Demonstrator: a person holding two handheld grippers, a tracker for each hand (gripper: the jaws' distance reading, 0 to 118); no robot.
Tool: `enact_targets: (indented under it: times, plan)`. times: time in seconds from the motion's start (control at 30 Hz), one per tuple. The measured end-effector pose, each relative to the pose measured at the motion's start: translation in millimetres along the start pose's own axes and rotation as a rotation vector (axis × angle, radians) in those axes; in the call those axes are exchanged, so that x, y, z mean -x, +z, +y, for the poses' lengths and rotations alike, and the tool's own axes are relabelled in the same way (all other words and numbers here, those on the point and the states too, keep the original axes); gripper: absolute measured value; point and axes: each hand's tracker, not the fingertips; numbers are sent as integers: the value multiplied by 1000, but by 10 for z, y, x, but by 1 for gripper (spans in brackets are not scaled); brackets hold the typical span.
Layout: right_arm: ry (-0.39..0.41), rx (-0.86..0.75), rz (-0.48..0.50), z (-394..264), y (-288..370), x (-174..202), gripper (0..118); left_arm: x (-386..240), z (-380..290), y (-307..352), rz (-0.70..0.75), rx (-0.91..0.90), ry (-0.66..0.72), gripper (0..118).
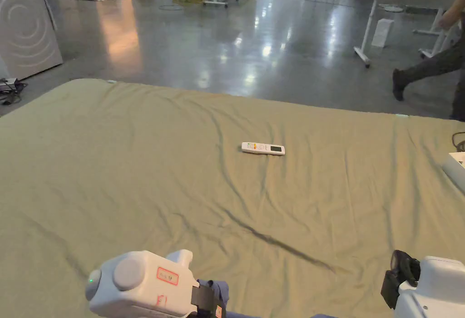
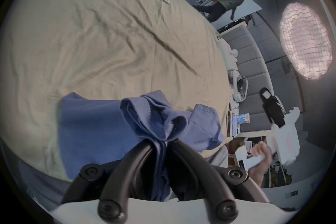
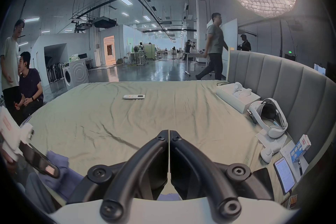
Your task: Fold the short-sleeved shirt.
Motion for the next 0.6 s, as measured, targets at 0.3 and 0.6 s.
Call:
enact_targets:
  times: [0.3,0.6]
  plan:
    - [23,20,-21,-61,18,-124,1,-150,-225,-658,166,112,-61,8]
    - [3,39,-31,-115,1,-174,1,-197,-198,-476,118,93,-30,31]
